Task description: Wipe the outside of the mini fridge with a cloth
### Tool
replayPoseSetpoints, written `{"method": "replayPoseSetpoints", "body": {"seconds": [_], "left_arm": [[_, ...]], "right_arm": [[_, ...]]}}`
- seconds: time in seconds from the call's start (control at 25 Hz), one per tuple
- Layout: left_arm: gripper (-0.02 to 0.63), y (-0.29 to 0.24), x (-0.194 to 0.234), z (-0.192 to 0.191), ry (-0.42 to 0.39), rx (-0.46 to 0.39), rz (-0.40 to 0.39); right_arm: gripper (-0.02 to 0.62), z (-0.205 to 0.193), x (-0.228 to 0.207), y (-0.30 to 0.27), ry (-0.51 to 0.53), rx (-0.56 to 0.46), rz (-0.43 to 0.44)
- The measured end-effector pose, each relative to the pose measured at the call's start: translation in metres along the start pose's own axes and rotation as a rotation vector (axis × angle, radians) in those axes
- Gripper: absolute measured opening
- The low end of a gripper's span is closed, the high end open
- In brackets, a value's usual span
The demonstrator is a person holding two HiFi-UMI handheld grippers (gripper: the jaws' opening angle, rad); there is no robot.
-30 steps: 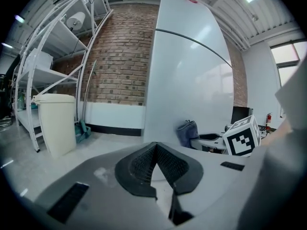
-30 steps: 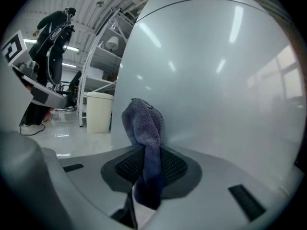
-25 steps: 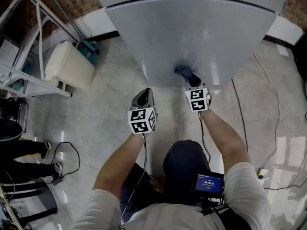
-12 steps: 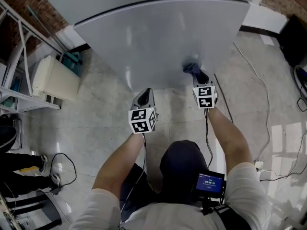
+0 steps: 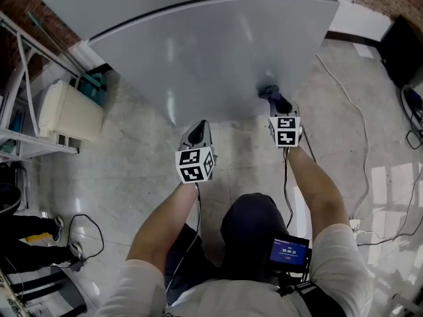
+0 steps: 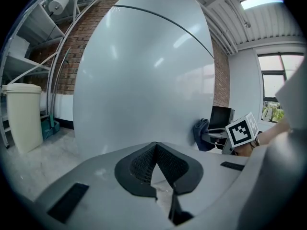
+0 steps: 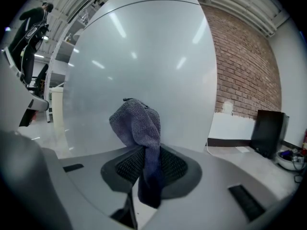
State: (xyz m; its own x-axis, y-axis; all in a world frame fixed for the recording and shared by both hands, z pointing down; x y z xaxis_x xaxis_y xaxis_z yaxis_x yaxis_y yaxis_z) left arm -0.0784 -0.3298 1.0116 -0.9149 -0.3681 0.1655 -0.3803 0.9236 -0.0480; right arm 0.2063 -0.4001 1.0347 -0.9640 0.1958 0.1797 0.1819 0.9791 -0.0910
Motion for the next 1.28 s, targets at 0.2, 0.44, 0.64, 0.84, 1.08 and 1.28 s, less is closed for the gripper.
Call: {"method": "replayPoseSetpoints", "body": {"seconds": [0.2,0.44,0.64,0.84,1.08,1.28], "left_arm": [[0.000,0.001,0.004,0.002,-0.016,-0.013,-0.023],[0.000,-0.001,0.010,0.009,0.014,-0.031,-0.041],[0.000,-0.005,0.011,0.035,0.034,-0.017,-0.050],[0.000,0.000,0.005,0.090,0.055,-0.008,-0.052],[0.000,0.006,-0.015,0.170,0.076,-0.005,-0.062],[0.000,0.014,-0.032,0.239,0.075,0.022,-0.062]], "right_arm": [[0.086,0.001,0.006,0.007,-0.013,0.009,-0.002],[0.086,0.014,0.022,0.018,-0.013,0.007,0.012],[0.086,0.049,0.026,0.027,-0.028,0.016,0.014],[0.086,0.105,0.029,0.047,-0.039,0.039,0.033],[0.086,0.188,0.019,0.067,-0.066,0.040,0.038],[0.086,0.261,0.008,0.080,-0.086,0.060,0.043]]}}
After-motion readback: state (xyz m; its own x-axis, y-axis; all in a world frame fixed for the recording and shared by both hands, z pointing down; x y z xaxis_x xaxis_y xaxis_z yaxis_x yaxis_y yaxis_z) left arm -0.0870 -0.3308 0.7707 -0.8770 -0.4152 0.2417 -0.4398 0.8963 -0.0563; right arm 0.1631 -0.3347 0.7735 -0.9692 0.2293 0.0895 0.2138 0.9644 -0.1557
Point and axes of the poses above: the fingertips, and each gripper's own axes: y backward along the fingers, x to its left, z out of its top, the point moved 6 cm from there along y, backward along the fingers, and after that the axes turned 15 degrees about -x, right-handed, at the moved point
